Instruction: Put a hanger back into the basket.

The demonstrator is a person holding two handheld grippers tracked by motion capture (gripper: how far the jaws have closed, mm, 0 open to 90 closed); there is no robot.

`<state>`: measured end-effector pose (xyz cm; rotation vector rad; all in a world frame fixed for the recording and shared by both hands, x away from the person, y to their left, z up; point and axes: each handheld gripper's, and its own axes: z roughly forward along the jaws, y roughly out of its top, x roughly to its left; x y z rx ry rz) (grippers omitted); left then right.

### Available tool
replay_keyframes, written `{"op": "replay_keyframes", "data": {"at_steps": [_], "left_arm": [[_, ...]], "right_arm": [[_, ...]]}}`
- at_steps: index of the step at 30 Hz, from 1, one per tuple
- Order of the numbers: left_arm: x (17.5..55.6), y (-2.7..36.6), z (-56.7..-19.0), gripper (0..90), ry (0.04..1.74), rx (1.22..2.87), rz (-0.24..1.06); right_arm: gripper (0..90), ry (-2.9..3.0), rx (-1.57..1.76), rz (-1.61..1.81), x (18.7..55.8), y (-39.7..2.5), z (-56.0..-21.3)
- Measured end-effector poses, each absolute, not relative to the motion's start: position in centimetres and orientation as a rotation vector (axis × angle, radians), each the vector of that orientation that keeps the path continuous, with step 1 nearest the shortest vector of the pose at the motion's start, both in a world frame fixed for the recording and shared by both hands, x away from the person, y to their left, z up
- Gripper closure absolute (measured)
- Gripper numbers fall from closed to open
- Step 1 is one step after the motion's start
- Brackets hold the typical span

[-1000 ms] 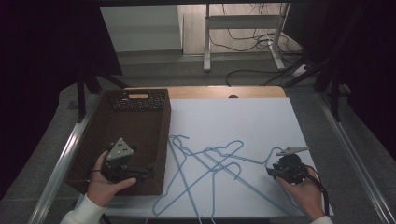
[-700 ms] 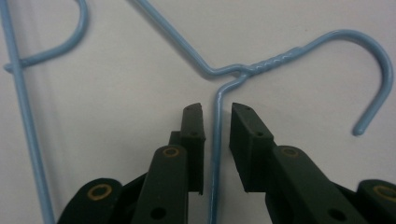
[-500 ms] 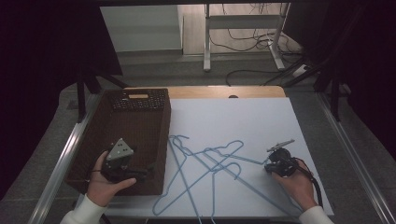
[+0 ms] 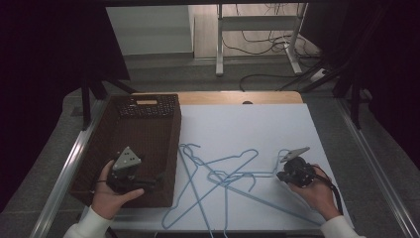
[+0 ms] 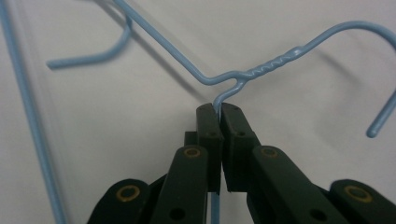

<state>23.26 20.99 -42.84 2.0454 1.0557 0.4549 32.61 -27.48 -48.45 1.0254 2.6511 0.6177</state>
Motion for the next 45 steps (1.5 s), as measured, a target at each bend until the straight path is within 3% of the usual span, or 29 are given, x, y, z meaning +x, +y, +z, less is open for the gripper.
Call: {"op": "replay_keyframes", "data": {"at_steps": [15,25,39,41,45], "left_arm": [[23.2,20.8,-42.8,10.6,1.053,2.051,0.456],[23.2,20.8,-42.8,10.6,1.055,2.050,0.461],[23.3,20.7,-42.9,10.6,1.056,2.054,0.459],[23.2,20.7,-42.9,10.6,1.055,2.054,0.459],[23.2,20.7,-42.8,10.6,1.052,2.054,0.463]], "right_arm": [[86.9,2.805,0.649,0.782,32.8,-25.7,-48.7],[86.9,2.751,0.736,0.838,34.8,-27.2,-48.1],[86.0,2.805,0.668,0.721,35.7,-26.3,-50.0],[71.3,2.785,0.767,0.747,35.9,-26.5,-49.9],[64.5,2.727,0.906,0.797,36.0,-26.6,-49.3]]}}
